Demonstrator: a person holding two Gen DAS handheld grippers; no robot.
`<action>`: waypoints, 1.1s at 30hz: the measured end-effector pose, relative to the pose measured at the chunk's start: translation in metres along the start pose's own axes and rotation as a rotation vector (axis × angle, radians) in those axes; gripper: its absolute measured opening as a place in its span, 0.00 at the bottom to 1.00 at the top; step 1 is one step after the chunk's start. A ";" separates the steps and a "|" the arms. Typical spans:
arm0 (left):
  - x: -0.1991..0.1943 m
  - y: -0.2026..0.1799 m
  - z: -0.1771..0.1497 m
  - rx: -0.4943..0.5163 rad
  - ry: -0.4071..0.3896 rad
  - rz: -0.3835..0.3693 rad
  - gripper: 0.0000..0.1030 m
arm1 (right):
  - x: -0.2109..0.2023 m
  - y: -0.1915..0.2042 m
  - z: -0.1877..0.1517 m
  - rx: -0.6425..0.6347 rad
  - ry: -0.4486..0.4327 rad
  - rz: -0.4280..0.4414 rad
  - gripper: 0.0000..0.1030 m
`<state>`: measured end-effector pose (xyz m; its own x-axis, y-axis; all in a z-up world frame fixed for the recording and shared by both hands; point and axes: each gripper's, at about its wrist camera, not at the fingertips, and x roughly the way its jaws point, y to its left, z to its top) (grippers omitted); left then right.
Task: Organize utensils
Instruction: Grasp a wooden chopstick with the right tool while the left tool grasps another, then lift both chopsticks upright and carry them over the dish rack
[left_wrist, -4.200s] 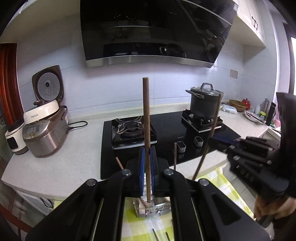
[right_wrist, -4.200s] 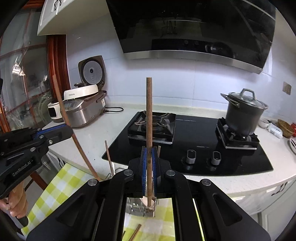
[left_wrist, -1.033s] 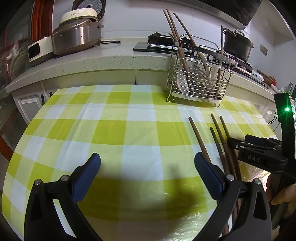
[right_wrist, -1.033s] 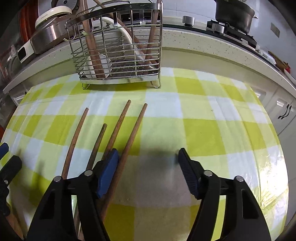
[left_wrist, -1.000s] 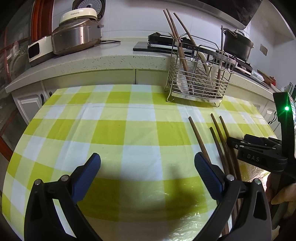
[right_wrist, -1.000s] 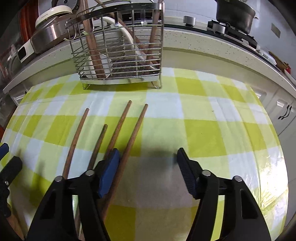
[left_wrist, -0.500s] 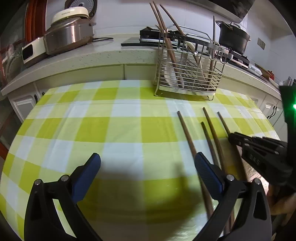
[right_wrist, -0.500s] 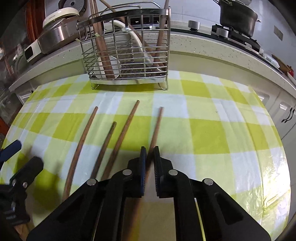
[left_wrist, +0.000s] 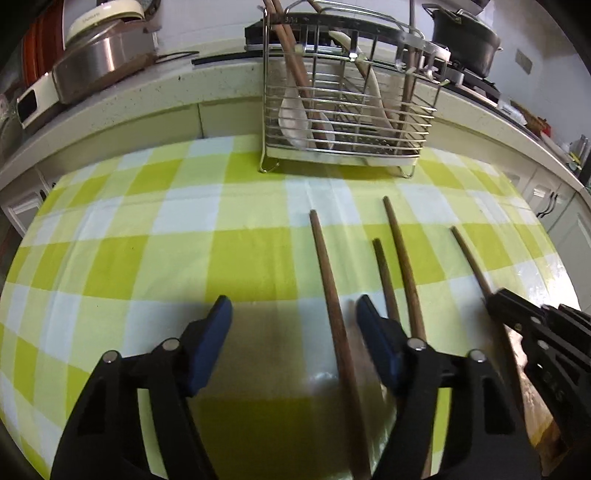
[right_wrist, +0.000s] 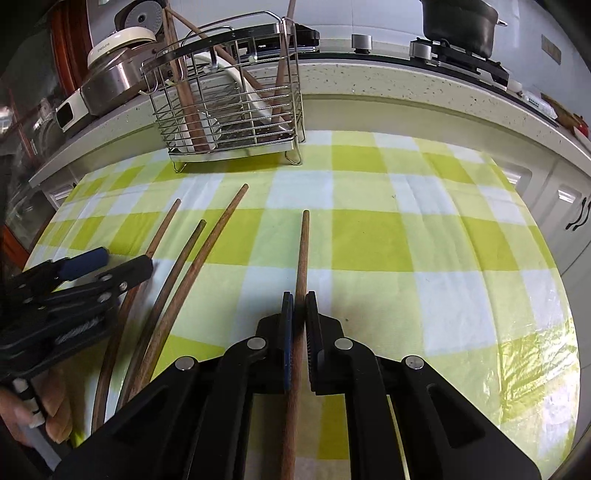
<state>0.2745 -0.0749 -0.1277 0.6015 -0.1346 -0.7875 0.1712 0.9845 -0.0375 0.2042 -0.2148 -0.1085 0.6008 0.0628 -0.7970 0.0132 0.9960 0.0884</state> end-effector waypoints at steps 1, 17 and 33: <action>0.001 0.000 0.001 0.002 -0.001 0.008 0.55 | -0.001 -0.002 -0.001 0.001 0.001 0.007 0.08; -0.002 -0.015 -0.003 0.119 -0.007 -0.004 0.09 | 0.003 -0.004 0.006 -0.025 0.032 0.029 0.09; -0.002 -0.014 -0.002 0.155 0.010 -0.017 0.06 | 0.008 0.000 0.012 -0.108 0.062 0.037 0.08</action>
<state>0.2695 -0.0879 -0.1268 0.5897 -0.1488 -0.7938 0.2998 0.9530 0.0440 0.2183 -0.2155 -0.1075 0.5487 0.0999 -0.8300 -0.0960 0.9938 0.0562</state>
